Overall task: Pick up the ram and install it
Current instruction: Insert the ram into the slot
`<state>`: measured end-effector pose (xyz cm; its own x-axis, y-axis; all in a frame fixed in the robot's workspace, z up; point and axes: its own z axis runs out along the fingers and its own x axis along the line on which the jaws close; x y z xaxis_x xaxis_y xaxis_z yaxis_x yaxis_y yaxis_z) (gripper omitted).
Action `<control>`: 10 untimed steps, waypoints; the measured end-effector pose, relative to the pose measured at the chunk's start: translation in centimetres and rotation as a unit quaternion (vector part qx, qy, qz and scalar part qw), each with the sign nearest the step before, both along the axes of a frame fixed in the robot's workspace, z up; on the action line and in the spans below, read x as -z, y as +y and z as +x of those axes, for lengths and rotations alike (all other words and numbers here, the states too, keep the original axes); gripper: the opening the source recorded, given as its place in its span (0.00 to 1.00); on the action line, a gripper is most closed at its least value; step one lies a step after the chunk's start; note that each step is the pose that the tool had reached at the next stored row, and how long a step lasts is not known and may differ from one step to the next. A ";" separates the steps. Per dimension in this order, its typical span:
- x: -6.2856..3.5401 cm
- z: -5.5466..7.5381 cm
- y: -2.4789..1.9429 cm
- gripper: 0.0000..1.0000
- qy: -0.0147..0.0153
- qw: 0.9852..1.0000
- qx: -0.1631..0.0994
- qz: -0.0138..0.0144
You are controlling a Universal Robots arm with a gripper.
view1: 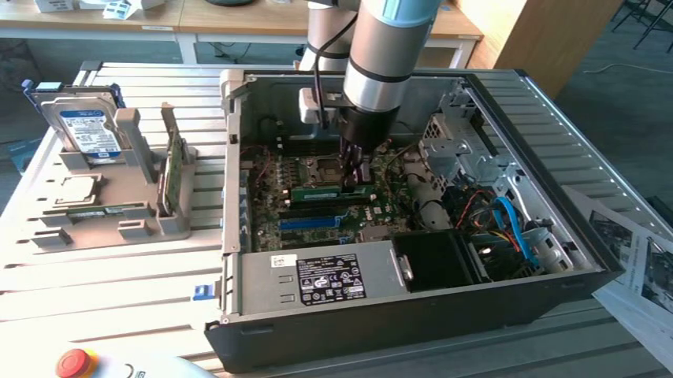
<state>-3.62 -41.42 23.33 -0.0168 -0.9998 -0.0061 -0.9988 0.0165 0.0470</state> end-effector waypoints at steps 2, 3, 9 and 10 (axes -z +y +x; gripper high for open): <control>0.02 0.0 0.00 0.12 0.000 1.000 0.000 0.001; 0.03 0.0 0.00 0.12 0.000 1.000 0.000 0.001; 0.03 0.0 -0.01 0.12 0.000 1.000 0.000 0.001; 0.03 0.0 -0.01 0.12 0.000 1.000 0.000 0.001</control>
<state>-3.60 -41.43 23.29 -0.0167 -0.9998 -0.0080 -0.9988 0.0163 0.0467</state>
